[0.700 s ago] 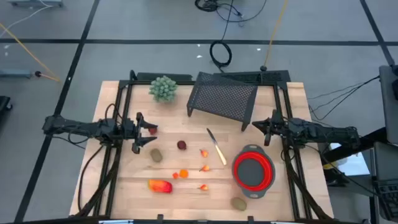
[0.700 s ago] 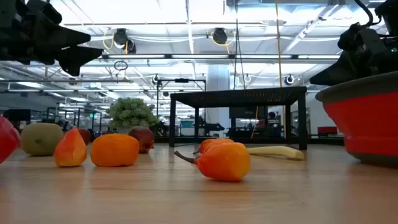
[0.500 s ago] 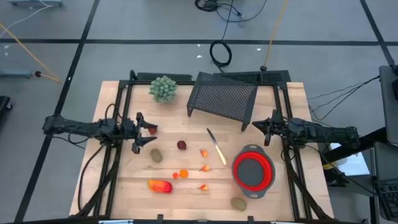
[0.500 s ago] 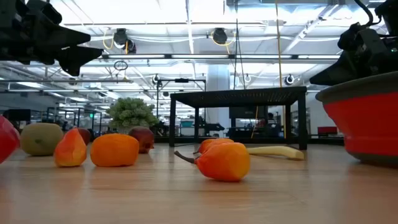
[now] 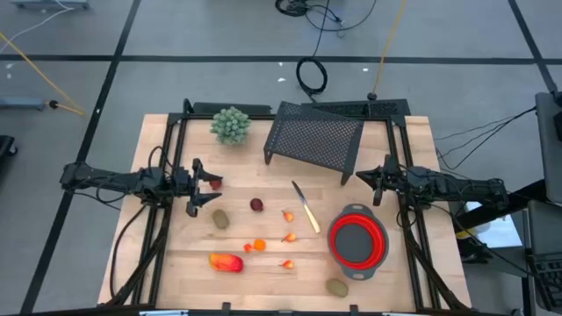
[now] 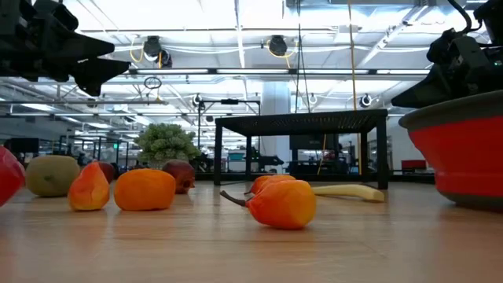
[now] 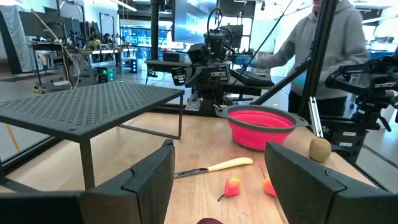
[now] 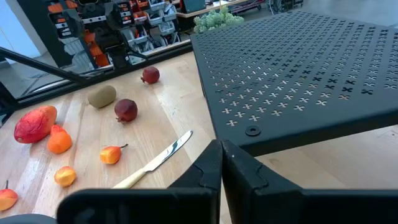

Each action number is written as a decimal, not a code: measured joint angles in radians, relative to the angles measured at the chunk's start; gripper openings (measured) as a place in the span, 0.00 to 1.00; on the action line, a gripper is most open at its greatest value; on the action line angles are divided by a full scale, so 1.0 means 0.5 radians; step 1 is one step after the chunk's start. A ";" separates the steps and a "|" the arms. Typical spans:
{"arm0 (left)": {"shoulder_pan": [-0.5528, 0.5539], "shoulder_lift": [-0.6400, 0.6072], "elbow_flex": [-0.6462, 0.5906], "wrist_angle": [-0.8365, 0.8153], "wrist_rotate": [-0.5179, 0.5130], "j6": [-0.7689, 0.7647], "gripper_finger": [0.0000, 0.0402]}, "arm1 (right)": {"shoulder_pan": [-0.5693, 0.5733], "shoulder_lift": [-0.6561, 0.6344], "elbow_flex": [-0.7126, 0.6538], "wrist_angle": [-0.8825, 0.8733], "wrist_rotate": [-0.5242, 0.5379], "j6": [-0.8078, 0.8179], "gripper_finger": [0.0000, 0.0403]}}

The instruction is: Pick & Place Fruit

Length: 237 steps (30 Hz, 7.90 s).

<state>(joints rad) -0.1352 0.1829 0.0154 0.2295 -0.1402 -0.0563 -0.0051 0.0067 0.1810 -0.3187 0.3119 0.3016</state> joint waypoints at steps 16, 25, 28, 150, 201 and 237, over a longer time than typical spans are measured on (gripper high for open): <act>0.000 0.000 0.001 0.000 -0.001 -0.001 0.62 | 0.001 0.001 0.000 -0.001 0.000 -0.001 0.01; 0.000 0.000 0.001 0.000 -0.001 0.000 0.62 | 0.001 0.000 0.001 -0.001 0.000 0.000 0.01; 0.000 0.000 0.000 0.000 -0.001 -0.001 0.62 | 0.000 0.001 0.001 0.000 0.000 0.000 0.01; 0.000 -0.001 0.000 0.014 0.000 0.000 0.62 | 0.901 1.992 1.679 -2.089 -0.893 1.113 0.00; 0.000 0.000 0.000 0.014 -0.001 0.112 0.62 | 0.907 2.014 1.382 -1.851 -0.860 1.434 0.78; 0.000 0.000 0.000 0.015 -0.001 0.104 0.62 | 0.907 2.013 0.896 -1.199 -0.879 1.524 0.14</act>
<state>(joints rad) -0.1352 0.1829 0.0155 0.2371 -0.1406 -0.0044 0.4484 1.0134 0.6292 -0.9185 -0.1276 1.0634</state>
